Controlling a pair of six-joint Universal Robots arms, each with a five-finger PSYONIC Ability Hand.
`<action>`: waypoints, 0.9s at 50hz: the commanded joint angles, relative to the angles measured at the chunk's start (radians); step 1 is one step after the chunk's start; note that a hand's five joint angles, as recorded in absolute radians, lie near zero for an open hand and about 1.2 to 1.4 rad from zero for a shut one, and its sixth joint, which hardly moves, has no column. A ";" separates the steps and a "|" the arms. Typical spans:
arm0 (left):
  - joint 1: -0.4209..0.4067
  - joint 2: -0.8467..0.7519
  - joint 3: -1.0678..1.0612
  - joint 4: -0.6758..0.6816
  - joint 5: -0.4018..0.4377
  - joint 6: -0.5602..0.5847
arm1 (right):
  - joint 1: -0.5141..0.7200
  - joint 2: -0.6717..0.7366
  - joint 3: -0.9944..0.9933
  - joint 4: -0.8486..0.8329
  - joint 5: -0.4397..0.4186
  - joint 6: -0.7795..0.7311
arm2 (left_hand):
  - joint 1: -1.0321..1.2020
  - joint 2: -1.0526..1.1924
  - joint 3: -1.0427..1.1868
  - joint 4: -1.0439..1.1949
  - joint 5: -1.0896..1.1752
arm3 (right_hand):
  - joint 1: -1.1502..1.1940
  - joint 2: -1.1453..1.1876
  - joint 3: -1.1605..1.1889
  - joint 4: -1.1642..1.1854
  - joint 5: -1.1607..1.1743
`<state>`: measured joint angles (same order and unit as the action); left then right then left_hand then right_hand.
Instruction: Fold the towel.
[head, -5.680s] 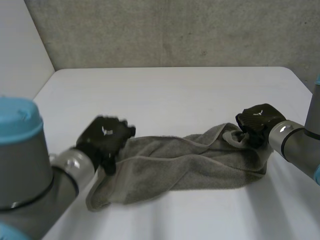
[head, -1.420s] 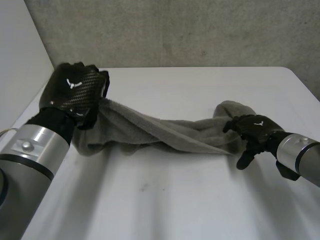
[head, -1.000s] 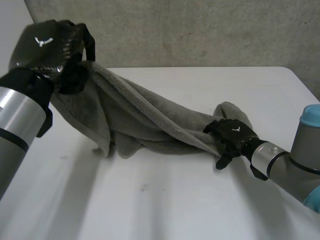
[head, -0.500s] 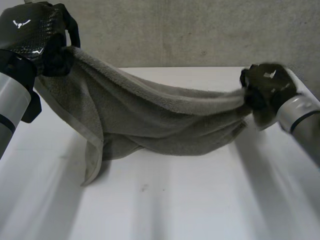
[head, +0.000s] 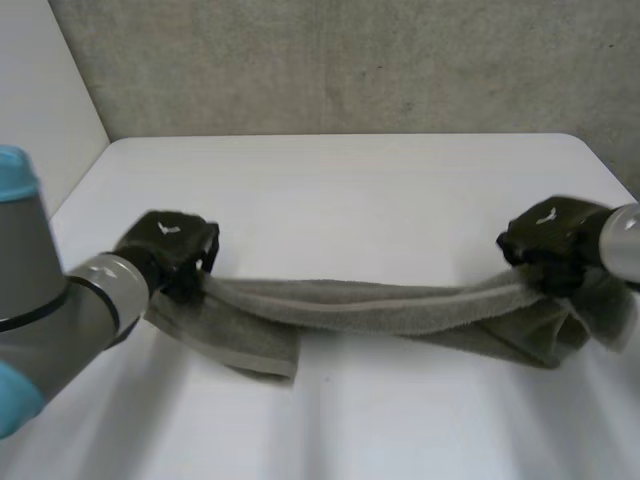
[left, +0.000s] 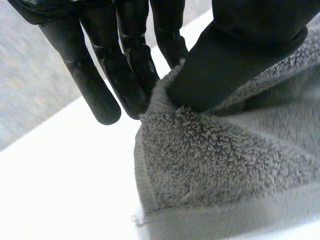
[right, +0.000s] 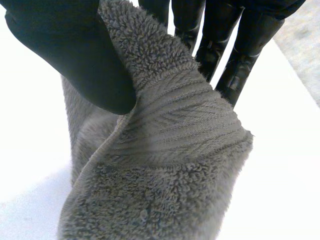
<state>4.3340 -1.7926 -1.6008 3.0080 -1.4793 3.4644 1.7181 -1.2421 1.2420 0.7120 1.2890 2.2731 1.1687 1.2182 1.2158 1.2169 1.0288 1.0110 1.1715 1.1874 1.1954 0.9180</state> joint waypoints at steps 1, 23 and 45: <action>0.003 -0.200 0.152 0.073 -0.004 0.051 | 0.075 0.205 -0.131 -0.121 0.113 -0.020 | 0.228 0.178 0.180 0.179 0.193 | 0.385 0.225 0.209 0.201 0.304; 0.059 -0.070 0.332 0.723 -0.027 -0.031 | 0.141 0.068 -0.219 -0.888 0.170 0.154 | 0.228 0.178 0.180 0.179 0.193 | 0.385 0.225 0.209 0.201 0.304; 0.082 -0.208 -0.093 0.614 -0.018 0.045 | 0.158 0.409 -0.044 -0.611 0.067 0.154 | 0.228 0.178 0.180 0.179 0.193 | 0.216 0.056 0.040 0.032 0.134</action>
<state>4.4211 -1.9602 -1.5861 3.6421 -1.4969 3.4374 1.8728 -0.9294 1.1542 0.0797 1.3544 2.4320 1.1753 1.2182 1.2164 1.2171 1.0308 1.0109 1.1611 1.1846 1.1852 0.9256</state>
